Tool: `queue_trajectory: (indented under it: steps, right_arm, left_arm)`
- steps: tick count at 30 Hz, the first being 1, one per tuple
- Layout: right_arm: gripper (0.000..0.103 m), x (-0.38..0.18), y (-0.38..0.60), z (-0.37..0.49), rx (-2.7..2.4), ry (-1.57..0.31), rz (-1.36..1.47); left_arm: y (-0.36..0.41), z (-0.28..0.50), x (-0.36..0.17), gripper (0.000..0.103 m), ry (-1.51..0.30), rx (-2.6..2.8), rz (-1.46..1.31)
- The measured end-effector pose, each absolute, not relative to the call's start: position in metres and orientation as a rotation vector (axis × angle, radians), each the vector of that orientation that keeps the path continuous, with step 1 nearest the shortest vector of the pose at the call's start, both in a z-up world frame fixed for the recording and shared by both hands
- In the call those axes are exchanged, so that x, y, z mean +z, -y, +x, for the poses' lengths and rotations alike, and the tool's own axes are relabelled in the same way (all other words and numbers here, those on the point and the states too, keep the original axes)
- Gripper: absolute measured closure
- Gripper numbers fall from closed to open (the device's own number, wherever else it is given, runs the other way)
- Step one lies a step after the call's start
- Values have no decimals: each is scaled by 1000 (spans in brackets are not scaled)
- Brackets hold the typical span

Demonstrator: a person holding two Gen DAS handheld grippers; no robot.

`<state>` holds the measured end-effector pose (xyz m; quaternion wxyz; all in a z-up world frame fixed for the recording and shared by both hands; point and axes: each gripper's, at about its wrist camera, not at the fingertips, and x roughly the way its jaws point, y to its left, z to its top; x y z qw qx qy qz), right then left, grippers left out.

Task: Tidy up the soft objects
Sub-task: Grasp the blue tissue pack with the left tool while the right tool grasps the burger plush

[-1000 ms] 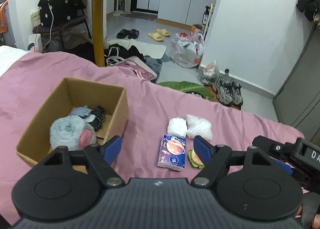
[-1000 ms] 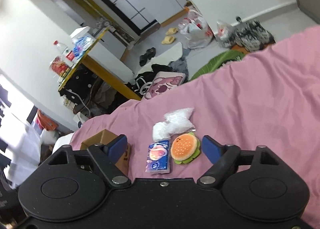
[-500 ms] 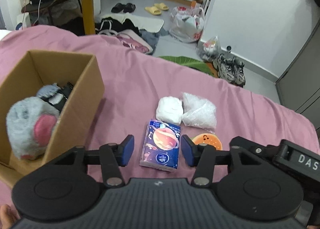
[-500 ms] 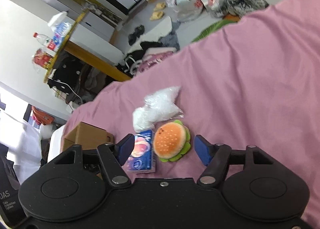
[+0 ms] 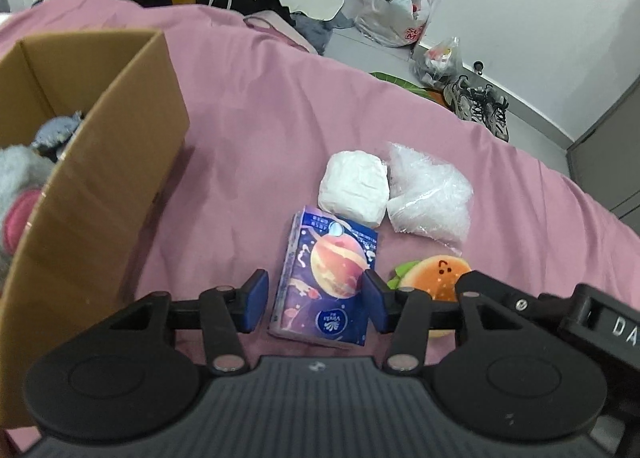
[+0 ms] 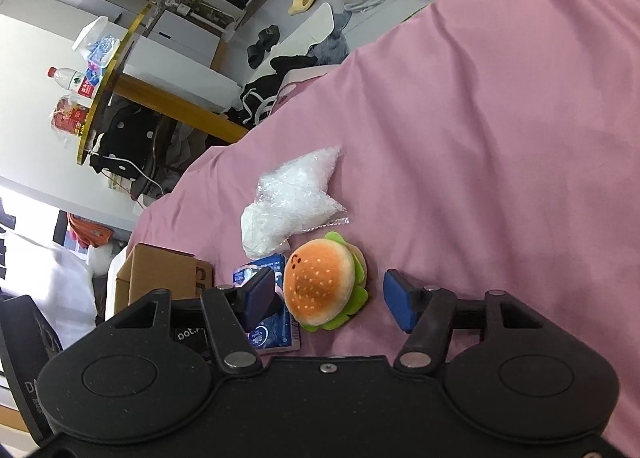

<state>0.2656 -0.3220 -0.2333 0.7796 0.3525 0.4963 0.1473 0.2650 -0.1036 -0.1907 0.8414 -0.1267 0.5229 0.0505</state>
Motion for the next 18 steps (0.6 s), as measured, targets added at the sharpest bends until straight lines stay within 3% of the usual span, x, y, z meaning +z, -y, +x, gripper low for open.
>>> queue_trajectory:
  steps: [3, 4, 5, 8, 12, 18]
  right_arm:
    - [48, -236, 320, 269, 320, -1079, 761]
    - [55, -237, 319, 271, 317, -1078, 762]
    - [69, -238, 319, 271, 319, -1079, 764]
    - [79, -240, 317, 268, 315, -1092, 760]
    - [85, -234, 322, 263, 307, -1058, 751]
    - [86, -222, 329, 249, 278, -1018, 734]
  left_arm:
    - [107, 267, -191, 57, -1103, 96, -271]
    - [106, 266, -191, 58, -1102, 91, -284]
    - [105, 267, -191, 61, -1100, 86, -295]
    - [106, 265, -185, 68, -1095, 83, -291]
    - [107, 261, -173, 82, -1072, 62, -296]
    - [108, 244, -156, 86, -1014, 22, -313]
